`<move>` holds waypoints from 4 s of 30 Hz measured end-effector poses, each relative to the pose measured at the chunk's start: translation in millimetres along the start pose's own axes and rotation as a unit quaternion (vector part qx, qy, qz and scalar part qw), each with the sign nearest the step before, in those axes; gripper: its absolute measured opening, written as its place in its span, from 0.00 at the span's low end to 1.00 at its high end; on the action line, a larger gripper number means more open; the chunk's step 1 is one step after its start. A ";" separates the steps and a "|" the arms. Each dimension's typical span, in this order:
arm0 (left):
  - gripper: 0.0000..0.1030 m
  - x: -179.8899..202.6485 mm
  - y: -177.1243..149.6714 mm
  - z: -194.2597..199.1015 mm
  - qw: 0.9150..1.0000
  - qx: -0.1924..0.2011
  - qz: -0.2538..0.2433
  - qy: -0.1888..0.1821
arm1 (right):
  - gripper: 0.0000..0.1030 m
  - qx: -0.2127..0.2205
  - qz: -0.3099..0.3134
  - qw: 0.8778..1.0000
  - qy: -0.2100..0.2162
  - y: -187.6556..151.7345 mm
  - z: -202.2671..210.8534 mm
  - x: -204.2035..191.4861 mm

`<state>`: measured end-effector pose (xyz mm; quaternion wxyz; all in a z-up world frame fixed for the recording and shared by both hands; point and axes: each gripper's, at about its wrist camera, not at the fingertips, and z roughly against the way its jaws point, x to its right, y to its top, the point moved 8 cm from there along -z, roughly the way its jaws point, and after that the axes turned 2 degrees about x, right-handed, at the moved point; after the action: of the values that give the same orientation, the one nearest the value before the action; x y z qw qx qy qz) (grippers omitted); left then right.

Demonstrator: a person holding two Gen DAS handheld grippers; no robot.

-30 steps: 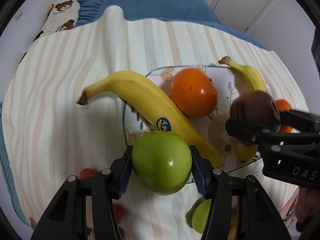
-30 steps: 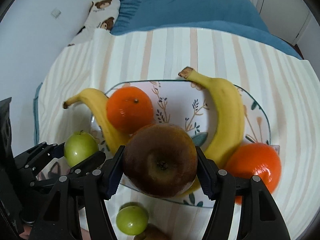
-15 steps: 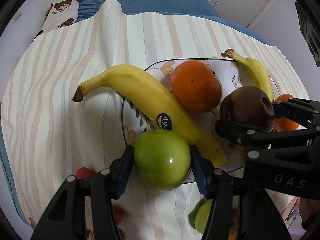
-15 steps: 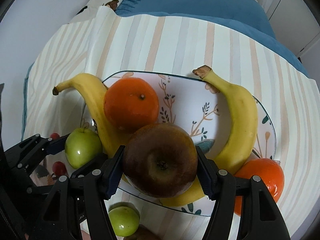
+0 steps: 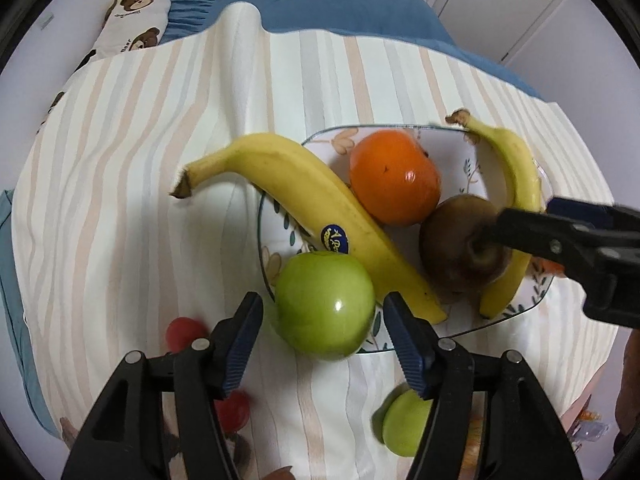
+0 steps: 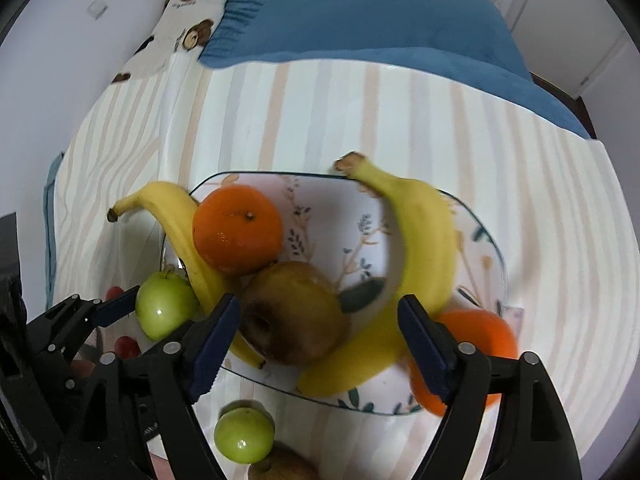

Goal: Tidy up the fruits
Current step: 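Open both tools and lift them back toward the remaining loose fruit, then grasp the red-brown apple with the right tool while the left tool grasps the green apple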

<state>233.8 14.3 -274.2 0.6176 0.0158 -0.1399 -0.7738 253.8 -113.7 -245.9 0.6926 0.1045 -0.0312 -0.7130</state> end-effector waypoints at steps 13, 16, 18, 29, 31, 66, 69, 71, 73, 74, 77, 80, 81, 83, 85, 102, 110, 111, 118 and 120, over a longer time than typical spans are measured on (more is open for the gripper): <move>0.84 -8.4 -7.6 56.6 0.998 0.038 0.018 0.037 | 0.93 0.050 -0.035 0.998 -0.018 -41.6 68.1 20.4; 0.94 -5.1 -10.8 69.2 0.997 0.055 0.012 0.048 | 0.94 0.064 -0.041 0.997 -0.029 -49.2 81.1 25.9; 0.97 -2.2 -14.4 78.6 0.996 0.064 0.007 0.054 | 0.95 0.072 -0.049 0.996 -0.034 -56.8 88.4 28.9; 0.97 10.4 -30.5 128.7 0.992 0.107 0.010 0.064 | 0.96 0.117 -0.063 0.989 -0.061 -90.3 133.9 35.8; 0.97 12.7 -34.6 142.9 0.990 0.120 0.010 0.067 | 0.96 0.127 -0.065 0.988 -0.059 -95.2 146.2 35.7; 0.97 14.8 -100.3 224.2 0.983 0.166 0.015 0.079 | 0.96 0.206 -0.085 0.975 -0.019 -184.5 248.1 -2.0; 0.97 4.2 -94.6 198.1 0.984 0.146 0.004 0.106 | 0.96 0.173 -0.088 0.981 -0.014 -183.2 202.5 -1.5; 0.97 -1.3 -92.4 183.5 0.984 0.134 -0.002 0.117 | 0.96 0.149 -0.086 0.985 -0.011 -184.8 173.3 -2.9; 0.97 -6.3 -88.9 167.1 0.984 0.124 -0.008 0.128 | 0.96 0.119 -0.093 0.989 0.005 -189.4 138.9 -3.5; 0.97 -8.2 -87.5 159.5 0.984 0.119 -0.012 0.134 | 0.96 0.106 -0.096 0.990 0.011 -190.5 123.6 -4.0; 0.97 -15.3 -84.9 130.9 0.983 0.092 -0.023 0.156 | 0.96 0.072 -0.111 0.991 0.027 -197.5 81.3 -5.3; 0.97 -19.0 -86.5 104.2 0.986 0.057 -0.029 0.152 | 0.96 0.045 -0.126 0.990 0.043 -204.7 45.7 -7.9; 0.98 -20.6 -87.4 95.2 0.987 0.046 -0.030 0.153 | 0.96 0.039 -0.131 0.989 0.049 -205.9 37.4 -8.4; 0.98 -22.3 -89.2 79.1 0.987 0.027 -0.037 0.157 | 0.95 0.022 -0.146 0.987 0.058 -209.5 17.3 -9.5; 0.98 -21.0 -91.0 65.9 0.988 0.005 -0.042 0.146 | 0.94 0.010 -0.154 0.986 0.066 -211.9 2.5 -11.9; 0.98 45.8 -87.3 17.9 0.994 -0.068 -0.077 0.030 | 0.69 0.009 -0.104 0.994 0.027 -229.4 -13.6 -5.4; 0.79 92.3 -95.1 -26.2 0.985 -0.127 -0.120 0.001 | 0.69 0.010 -0.111 0.994 0.018 -235.2 1.6 19.8; 0.66 94.5 -96.6 -31.2 0.984 -0.133 -0.123 0.001 | 0.69 0.010 -0.112 0.994 0.018 -235.1 1.8 20.5; 0.52 82.6 -101.4 -36.8 0.988 -0.119 -0.101 0.017 | 0.69 0.008 -0.117 0.993 0.023 -228.8 7.7 27.2; 0.52 77.7 -103.7 -29.5 0.989 -0.107 -0.099 0.027 | 0.69 0.007 -0.117 0.993 0.025 -228.0 8.6 27.6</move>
<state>122.6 -45.6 -315.5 0.5397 -0.0154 -0.0373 -0.8409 27.9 -133.2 -283.6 0.6044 0.1301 -0.0070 -0.7860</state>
